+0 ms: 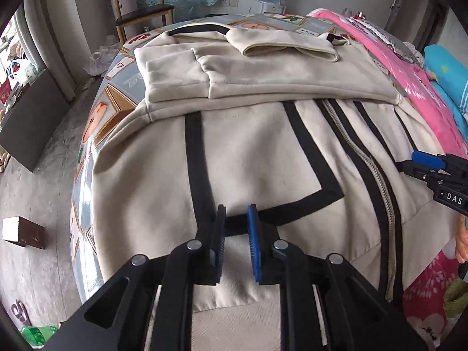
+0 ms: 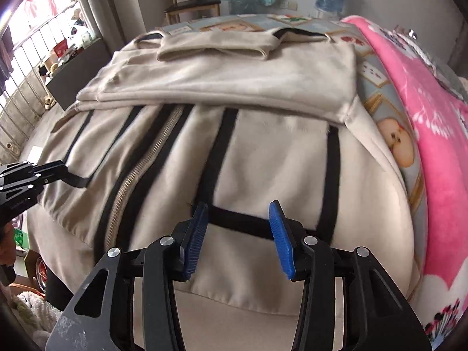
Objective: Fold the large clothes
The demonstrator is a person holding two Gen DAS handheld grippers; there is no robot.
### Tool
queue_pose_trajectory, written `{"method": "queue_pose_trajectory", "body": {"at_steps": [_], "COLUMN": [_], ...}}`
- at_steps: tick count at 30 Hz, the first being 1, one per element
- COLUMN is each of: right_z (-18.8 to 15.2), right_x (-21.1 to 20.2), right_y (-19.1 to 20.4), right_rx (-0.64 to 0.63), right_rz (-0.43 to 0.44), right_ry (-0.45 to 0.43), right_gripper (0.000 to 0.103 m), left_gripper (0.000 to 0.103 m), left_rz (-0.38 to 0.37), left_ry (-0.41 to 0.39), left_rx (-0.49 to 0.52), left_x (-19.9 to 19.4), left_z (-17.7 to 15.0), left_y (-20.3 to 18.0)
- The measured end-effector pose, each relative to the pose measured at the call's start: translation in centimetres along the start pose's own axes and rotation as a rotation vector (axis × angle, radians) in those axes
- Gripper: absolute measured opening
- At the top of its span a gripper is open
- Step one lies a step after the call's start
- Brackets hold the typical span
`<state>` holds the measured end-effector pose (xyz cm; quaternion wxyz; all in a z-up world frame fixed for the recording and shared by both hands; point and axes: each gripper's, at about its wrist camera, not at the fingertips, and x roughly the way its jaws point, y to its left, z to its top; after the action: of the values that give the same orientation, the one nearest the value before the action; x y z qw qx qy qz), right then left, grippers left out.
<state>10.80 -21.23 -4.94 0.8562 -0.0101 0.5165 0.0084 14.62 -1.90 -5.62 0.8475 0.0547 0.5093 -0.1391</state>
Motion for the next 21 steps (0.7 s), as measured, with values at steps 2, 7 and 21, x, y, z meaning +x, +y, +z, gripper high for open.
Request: {"method": "queue_pose_trajectory", "body": {"at_steps": [2, 7, 21], "right_z": [-1.6, -2.2, -2.9], "right_x": [-0.8, -2.4, -1.8], "right_y": [-0.9, -1.4, 1.3], "right_rx": [0.027, 0.067, 0.063], "right_rz": [-0.018, -0.046, 0.097], "right_ry": [0.008, 0.004, -0.008], "right_gripper": [0.044, 0.050, 0.054], "left_gripper": [0.015, 0.016, 0.057], "left_rz": [0.006, 0.031, 0.017], "left_ry": [-0.012, -0.020, 0.014], "left_rx": [0.003, 0.031, 0.035], "left_x": [0.0, -0.2, 0.1], "left_z": [-0.3, -0.4, -0.3], "left_y": [-0.1, -0.2, -1.9]}}
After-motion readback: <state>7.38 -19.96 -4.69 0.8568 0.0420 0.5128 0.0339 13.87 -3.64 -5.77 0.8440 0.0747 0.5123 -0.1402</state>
